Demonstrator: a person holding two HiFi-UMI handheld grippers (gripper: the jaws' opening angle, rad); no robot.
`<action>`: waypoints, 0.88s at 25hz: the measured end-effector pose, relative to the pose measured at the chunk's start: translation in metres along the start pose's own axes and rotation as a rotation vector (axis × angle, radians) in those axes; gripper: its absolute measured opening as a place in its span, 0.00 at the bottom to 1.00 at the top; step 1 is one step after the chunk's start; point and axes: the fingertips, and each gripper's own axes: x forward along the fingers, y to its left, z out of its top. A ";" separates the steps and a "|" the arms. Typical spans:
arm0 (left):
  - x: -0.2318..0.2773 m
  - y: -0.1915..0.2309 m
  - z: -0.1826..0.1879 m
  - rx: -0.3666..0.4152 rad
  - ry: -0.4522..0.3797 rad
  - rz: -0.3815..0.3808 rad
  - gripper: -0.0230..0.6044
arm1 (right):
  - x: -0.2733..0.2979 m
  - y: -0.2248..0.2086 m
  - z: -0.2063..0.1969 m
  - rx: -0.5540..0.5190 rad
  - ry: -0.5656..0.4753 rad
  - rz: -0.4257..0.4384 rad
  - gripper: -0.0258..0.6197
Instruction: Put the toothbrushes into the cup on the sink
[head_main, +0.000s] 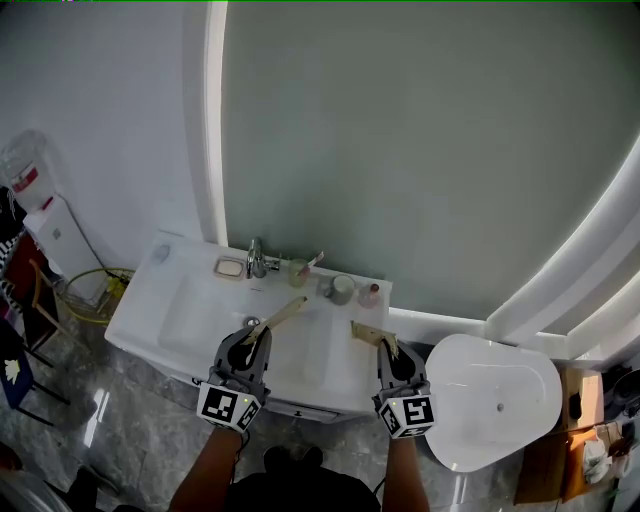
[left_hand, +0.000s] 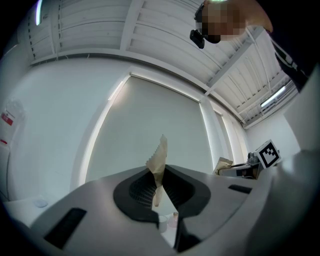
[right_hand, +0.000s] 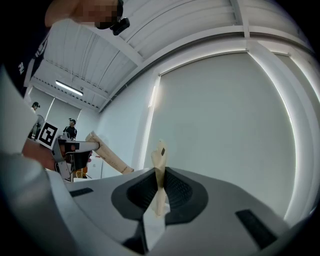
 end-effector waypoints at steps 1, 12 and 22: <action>0.003 -0.001 -0.002 0.000 0.003 0.002 0.11 | 0.002 -0.002 -0.001 0.001 0.000 0.004 0.12; 0.049 -0.010 -0.028 0.011 0.038 0.024 0.11 | 0.025 -0.046 -0.015 0.033 0.002 0.031 0.12; 0.091 -0.004 -0.041 0.025 0.032 0.005 0.11 | 0.059 -0.071 -0.032 0.046 0.026 0.038 0.12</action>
